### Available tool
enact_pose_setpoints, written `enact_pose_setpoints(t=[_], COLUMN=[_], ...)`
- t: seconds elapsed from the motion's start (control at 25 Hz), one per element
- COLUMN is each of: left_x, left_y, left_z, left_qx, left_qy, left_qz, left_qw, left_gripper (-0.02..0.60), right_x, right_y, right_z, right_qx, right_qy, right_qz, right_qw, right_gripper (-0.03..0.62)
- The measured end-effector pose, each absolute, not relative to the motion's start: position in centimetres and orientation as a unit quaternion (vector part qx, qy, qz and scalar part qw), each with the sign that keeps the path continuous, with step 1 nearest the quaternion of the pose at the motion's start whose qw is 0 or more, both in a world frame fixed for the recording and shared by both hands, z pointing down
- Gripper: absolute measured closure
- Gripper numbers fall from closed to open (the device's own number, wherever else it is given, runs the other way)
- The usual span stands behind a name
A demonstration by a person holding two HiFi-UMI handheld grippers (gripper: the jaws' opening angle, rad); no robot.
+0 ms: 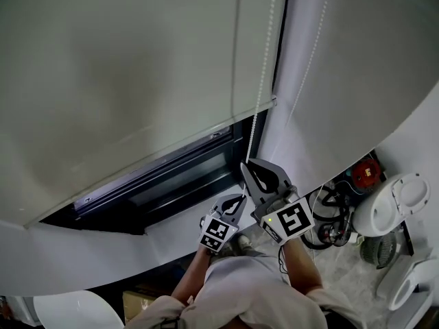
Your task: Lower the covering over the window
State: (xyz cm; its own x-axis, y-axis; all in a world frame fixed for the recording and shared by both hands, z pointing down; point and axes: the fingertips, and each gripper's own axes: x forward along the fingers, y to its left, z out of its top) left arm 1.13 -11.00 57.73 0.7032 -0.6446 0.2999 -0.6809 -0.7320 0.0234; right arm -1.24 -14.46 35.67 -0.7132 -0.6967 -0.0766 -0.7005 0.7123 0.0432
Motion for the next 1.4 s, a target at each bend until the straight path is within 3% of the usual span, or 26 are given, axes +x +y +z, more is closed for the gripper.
enact_pose_setpoints(t=[1.4], left_x=[-0.1], left_y=[-9.4], left_z=[71.1], left_qx=[0.9], left_qy=[-0.351], left_qz=[0.214], left_qw=[0.142], left_gripper=[0.566], right_x=[-2.0], right_y=[-15.2], right_z=[49.7], right_qx=[-0.364], right_qy=[0.926], right_qz=[-0.081], right_qw=[-0.062], right_gripper=[0.597])
